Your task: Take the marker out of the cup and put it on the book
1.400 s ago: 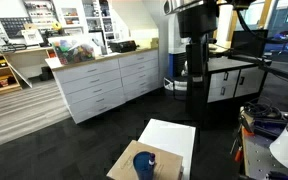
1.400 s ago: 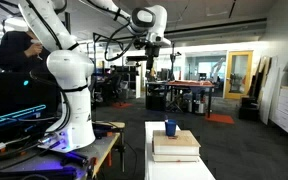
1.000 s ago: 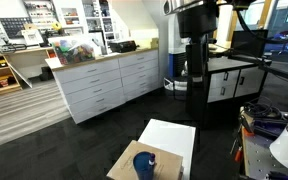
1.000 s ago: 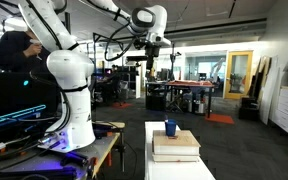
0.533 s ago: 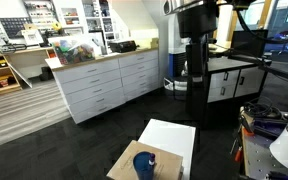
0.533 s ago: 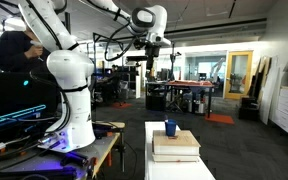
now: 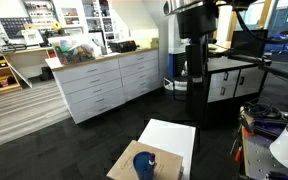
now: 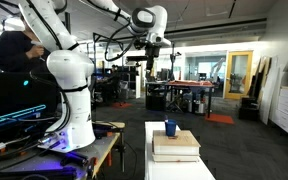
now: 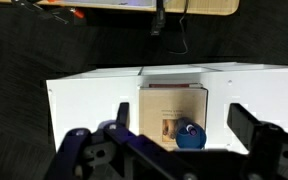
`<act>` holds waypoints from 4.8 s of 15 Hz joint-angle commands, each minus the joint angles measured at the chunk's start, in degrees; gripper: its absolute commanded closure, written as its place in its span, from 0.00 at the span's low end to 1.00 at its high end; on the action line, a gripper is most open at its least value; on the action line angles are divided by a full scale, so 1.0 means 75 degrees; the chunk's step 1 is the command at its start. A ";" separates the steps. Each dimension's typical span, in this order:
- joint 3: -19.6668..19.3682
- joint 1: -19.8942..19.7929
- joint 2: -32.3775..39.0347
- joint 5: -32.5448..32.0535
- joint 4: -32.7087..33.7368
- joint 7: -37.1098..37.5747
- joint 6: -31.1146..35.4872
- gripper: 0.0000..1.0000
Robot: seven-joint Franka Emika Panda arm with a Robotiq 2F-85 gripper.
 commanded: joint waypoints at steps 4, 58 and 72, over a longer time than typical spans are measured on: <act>-0.0019 0.0062 0.0128 -0.0189 0.0049 -0.0276 0.0551 0.00; 0.0030 0.0493 0.3412 -0.0268 0.0031 -0.0730 0.4281 0.00; 0.0016 0.0549 0.4307 -0.0171 0.0085 -0.1090 0.5320 0.00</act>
